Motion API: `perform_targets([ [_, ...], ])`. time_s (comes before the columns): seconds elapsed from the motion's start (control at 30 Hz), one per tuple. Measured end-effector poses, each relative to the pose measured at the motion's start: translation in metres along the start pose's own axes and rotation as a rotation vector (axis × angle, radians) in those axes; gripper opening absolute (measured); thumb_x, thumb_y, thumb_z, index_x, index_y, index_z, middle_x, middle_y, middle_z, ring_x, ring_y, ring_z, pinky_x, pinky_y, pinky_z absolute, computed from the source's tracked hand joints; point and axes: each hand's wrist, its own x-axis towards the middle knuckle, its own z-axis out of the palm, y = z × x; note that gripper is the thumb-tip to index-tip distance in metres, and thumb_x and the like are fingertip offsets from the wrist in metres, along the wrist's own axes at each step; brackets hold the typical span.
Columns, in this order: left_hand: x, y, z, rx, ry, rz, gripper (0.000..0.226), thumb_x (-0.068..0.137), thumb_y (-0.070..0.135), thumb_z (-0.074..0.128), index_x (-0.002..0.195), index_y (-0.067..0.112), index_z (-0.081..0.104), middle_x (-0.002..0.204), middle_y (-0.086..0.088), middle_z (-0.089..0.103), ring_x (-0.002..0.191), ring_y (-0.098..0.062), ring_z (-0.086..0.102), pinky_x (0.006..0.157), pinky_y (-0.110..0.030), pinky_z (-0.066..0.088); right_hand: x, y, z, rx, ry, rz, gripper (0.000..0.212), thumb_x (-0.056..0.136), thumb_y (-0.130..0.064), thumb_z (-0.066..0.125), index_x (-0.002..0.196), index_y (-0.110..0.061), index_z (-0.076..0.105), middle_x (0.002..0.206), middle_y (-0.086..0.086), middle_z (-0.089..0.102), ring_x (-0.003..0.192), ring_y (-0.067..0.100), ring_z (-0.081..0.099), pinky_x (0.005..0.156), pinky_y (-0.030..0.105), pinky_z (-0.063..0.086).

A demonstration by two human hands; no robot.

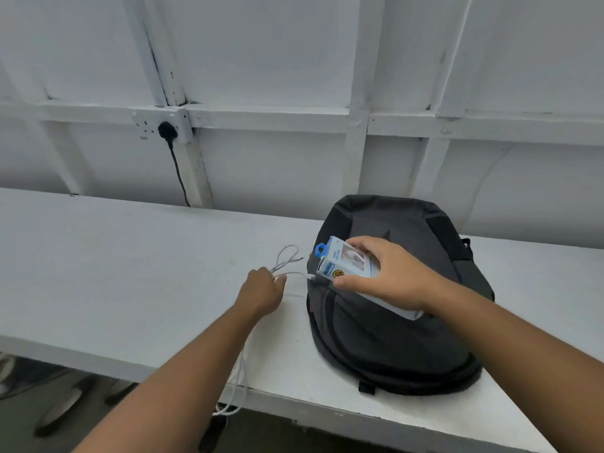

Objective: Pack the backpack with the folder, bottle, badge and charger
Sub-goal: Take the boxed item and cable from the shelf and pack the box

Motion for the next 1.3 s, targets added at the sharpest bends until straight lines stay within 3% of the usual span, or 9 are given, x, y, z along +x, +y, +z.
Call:
perform_targets([
  [0.1,0.003,-0.011,0.013,0.182,0.044,0.002,0.046,0.104,0.044,0.042,0.125,0.005,0.052,0.129,-0.016,0.053,0.118,-0.033,0.055,0.095,-0.041,0.045,0.002,-0.005,0.006,-0.078,-0.016,0.003,0.067,0.067,-0.074,0.071,0.123,-0.044,0.050,0.118,-0.022,0.056,0.104,0.001,0.057,0.093,0.029,0.050],
  [0.27,-0.001,-0.026,0.028,0.501,0.151,0.040,0.042,0.104,0.046,0.039,0.122,0.012,0.055,0.123,-0.007,0.054,0.117,-0.027,0.050,0.093,-0.039,0.040,0.005,-0.004,0.014,-0.140,-0.017,-0.002,0.084,0.061,-0.083,0.067,0.132,-0.043,0.048,0.123,-0.023,0.054,0.108,0.001,0.056,0.096,0.033,0.051],
  [0.67,-0.001,-0.024,0.010,0.409,0.108,0.000,0.062,0.094,0.062,0.046,0.132,0.012,0.046,0.134,-0.011,0.051,0.124,-0.030,0.045,0.099,-0.045,0.036,0.001,-0.007,0.021,-0.324,-0.004,-0.027,0.090,0.064,-0.085,0.060,0.139,-0.038,0.043,0.124,-0.017,0.055,0.112,0.010,0.053,0.100,0.037,0.047],
  [0.73,-0.012,-0.005,-0.001,0.270,0.196,0.041,0.063,0.095,0.059,0.047,0.138,0.012,0.047,0.137,-0.012,0.052,0.127,-0.031,0.045,0.101,-0.046,0.036,0.000,-0.006,0.022,-0.337,-0.012,-0.018,0.092,0.064,-0.086,0.059,0.140,-0.037,0.042,0.125,-0.016,0.055,0.112,0.010,0.053,0.101,0.038,0.046],
  [0.8,-0.025,0.020,-0.016,-0.134,0.197,0.052,0.059,0.097,0.055,0.050,0.139,0.013,0.054,0.134,-0.009,0.061,0.124,-0.028,0.053,0.100,-0.044,0.041,-0.002,-0.005,0.023,-0.343,-0.012,-0.013,0.093,0.064,-0.086,0.060,0.140,-0.035,0.043,0.125,-0.013,0.055,0.113,0.012,0.053,0.101,0.038,0.045],
  [0.9,-0.043,0.054,-0.041,-0.707,-0.299,-0.041,0.060,0.093,0.063,0.054,0.120,0.013,0.071,0.111,-0.009,0.076,0.099,-0.022,0.069,0.090,-0.041,0.057,-0.003,-0.004,0.023,-0.397,0.019,-0.033,0.094,0.062,-0.087,0.057,0.137,-0.033,0.045,0.121,-0.012,0.056,0.111,0.013,0.054,0.101,0.040,0.044],
  [1.0,-0.056,0.064,-0.054,-0.792,-0.644,-0.032,0.049,0.094,0.054,0.059,0.116,0.012,0.072,0.105,-0.010,0.079,0.089,-0.021,0.073,0.081,-0.033,0.059,-0.005,0.000,0.024,-0.471,0.024,-0.064,0.100,0.063,-0.088,0.057,0.144,-0.031,0.039,0.127,-0.011,0.054,0.117,0.014,0.050,0.104,0.041,0.041],
  [1.17,-0.057,0.070,-0.050,-0.855,-0.604,-0.049,0.035,0.095,0.034,0.066,0.115,0.005,0.071,0.098,-0.012,0.079,0.071,-0.017,0.070,0.069,-0.030,0.054,-0.019,0.006,0.020,-0.547,0.133,-0.145,0.108,0.070,-0.085,0.056,0.156,-0.028,0.026,0.156,-0.008,0.034,0.143,0.016,0.029,0.118,0.043,0.020],
  [1.3,-0.049,0.066,-0.045,-0.881,-0.583,-0.099,0.032,0.095,0.037,0.065,0.113,0.010,0.069,0.096,-0.011,0.080,0.076,-0.017,0.073,0.070,-0.031,0.057,-0.076,0.028,0.024,-0.536,0.432,-0.494,0.058,0.082,-0.056,0.072,0.123,-0.016,0.067,0.123,0.001,0.063,0.116,0.022,0.055,0.099,0.042,0.039],
])
